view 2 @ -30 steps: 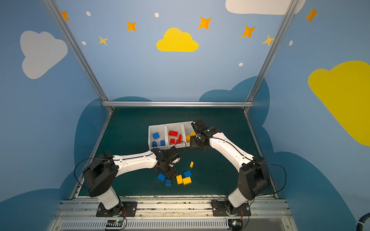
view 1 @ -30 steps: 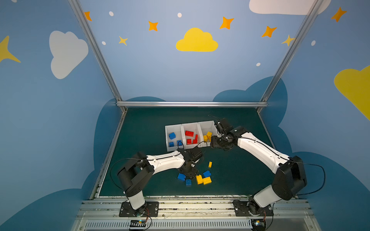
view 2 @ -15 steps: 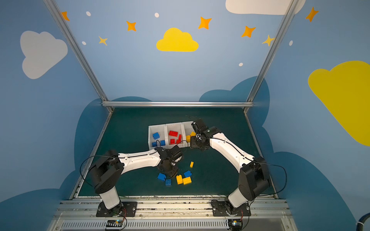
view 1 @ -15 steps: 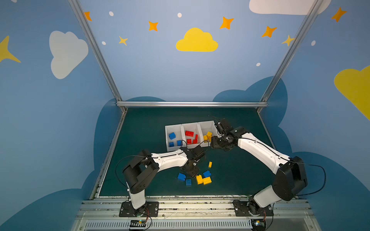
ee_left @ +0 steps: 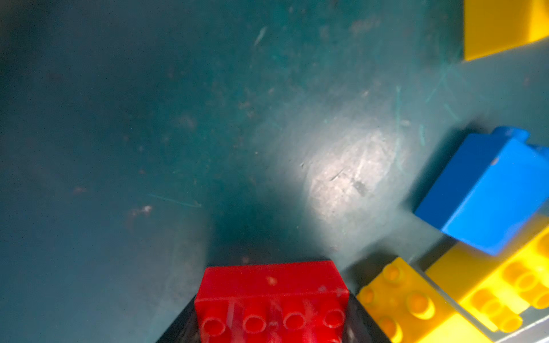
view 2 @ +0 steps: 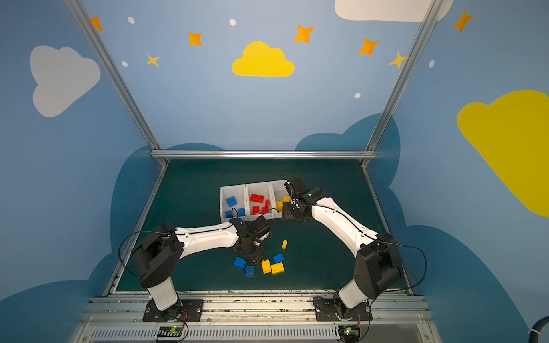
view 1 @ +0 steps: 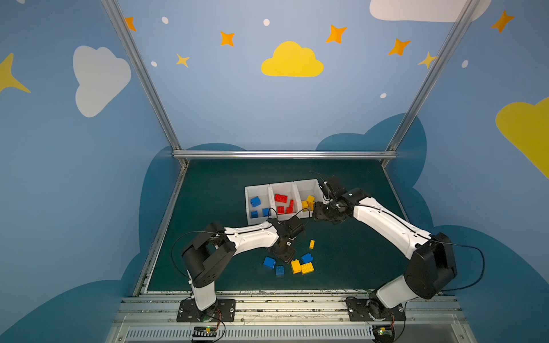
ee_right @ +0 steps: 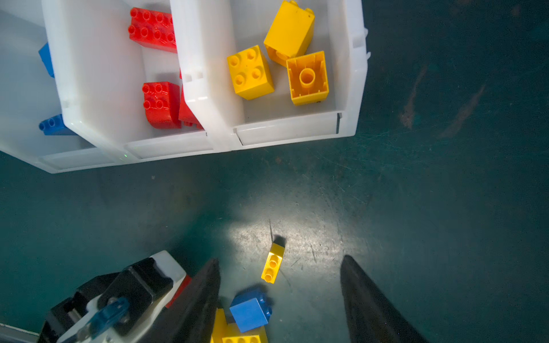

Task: Sort the legos into containers by color
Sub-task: 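Carry the large red brick with the left gripper into the middle compartment and release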

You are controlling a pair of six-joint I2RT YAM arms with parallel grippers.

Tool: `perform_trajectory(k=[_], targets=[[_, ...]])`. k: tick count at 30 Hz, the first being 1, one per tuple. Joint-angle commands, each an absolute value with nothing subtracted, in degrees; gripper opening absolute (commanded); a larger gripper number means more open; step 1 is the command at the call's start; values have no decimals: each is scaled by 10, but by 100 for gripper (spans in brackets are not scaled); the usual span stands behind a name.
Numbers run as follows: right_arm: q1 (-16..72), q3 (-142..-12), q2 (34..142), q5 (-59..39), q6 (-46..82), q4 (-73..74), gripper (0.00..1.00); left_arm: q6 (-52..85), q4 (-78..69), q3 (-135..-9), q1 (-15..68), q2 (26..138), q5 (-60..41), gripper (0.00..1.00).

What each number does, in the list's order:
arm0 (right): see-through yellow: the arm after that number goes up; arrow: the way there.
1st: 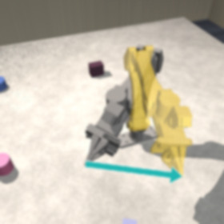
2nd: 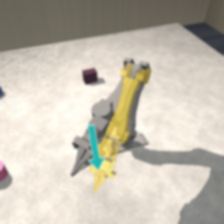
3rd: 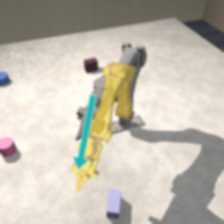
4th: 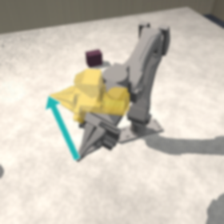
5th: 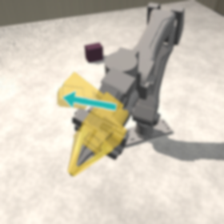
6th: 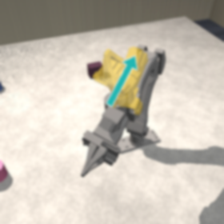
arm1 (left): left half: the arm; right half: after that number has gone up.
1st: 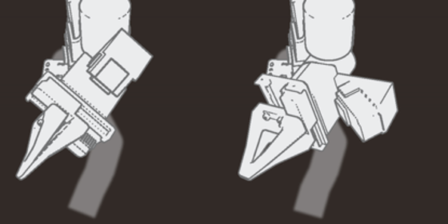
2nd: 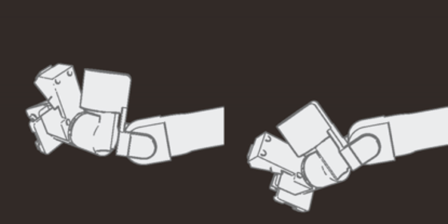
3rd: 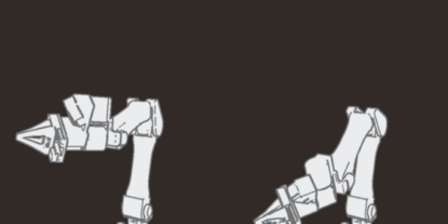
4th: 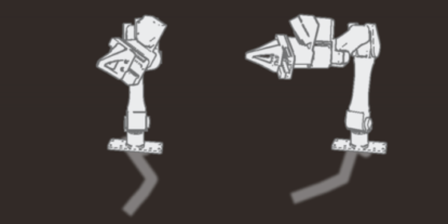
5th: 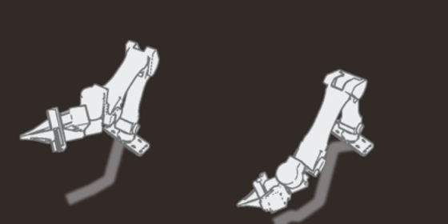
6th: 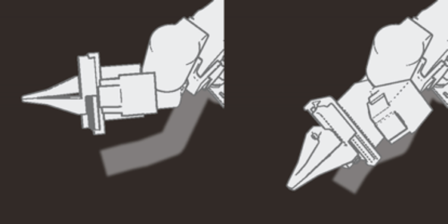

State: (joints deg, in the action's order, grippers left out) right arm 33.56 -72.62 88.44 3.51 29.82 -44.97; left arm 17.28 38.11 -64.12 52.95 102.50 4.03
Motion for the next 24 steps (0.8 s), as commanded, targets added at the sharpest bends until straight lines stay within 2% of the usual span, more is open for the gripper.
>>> perform_trajectory(k=[1, 6, 10, 18, 24], targets=[[333, -723, 866, 39, 303, -456, 65, 167, 386, -655, 523, 987, 67, 57], [332, -722, 862, 41, 304, -456, 65, 166, 361, -684, 475, 951, 86, 57], [332, -721, 857, 40, 303, -458, 65, 151, 343, -737, 427, 963, 78, 57], [330, -710, 839, 43, 305, -461, 65, 105, 345, -886, 356, 1064, 80, 57], [329, -705, 829, 42, 308, -468, 65, 98, 364, -987, 334, 1149, 70, 57]])
